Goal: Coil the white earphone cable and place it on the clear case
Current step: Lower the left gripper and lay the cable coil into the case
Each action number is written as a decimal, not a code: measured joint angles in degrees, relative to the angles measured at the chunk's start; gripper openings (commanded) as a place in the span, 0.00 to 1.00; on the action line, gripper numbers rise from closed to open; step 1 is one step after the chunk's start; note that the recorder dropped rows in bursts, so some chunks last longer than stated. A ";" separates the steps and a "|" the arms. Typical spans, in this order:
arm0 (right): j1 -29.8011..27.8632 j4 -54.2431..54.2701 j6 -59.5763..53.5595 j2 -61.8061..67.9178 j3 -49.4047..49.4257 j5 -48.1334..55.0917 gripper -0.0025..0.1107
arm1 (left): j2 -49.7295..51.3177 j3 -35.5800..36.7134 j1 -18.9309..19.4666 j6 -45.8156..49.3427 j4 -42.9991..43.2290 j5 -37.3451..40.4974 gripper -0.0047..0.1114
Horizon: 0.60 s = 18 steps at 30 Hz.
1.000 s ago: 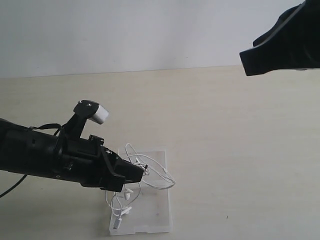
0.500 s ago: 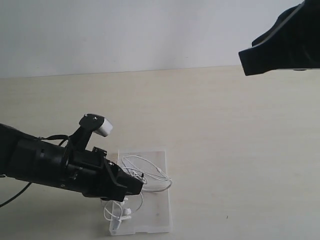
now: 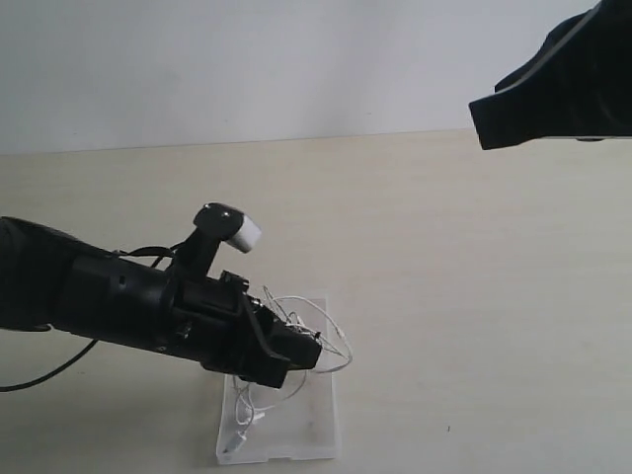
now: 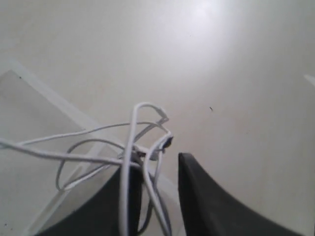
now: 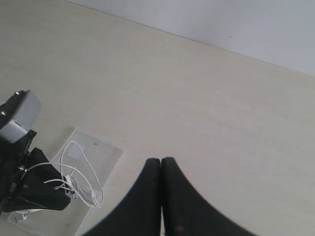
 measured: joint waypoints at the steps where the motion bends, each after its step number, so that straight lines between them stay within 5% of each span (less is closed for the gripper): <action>1: 0.00 0.07 0.00 0.00 0.00 0.00 0.02 | -0.02 -0.31 -0.87 0.00 0.00 -0.95 0.28; 13: 0.00 0.25 0.00 0.00 0.00 0.23 0.02 | 1.62 -0.98 -2.08 -1.12 0.00 -5.63 0.29; 18: 0.00 0.25 0.00 0.00 0.00 0.23 0.02 | 1.62 -0.98 -2.08 -1.12 0.00 -7.40 0.41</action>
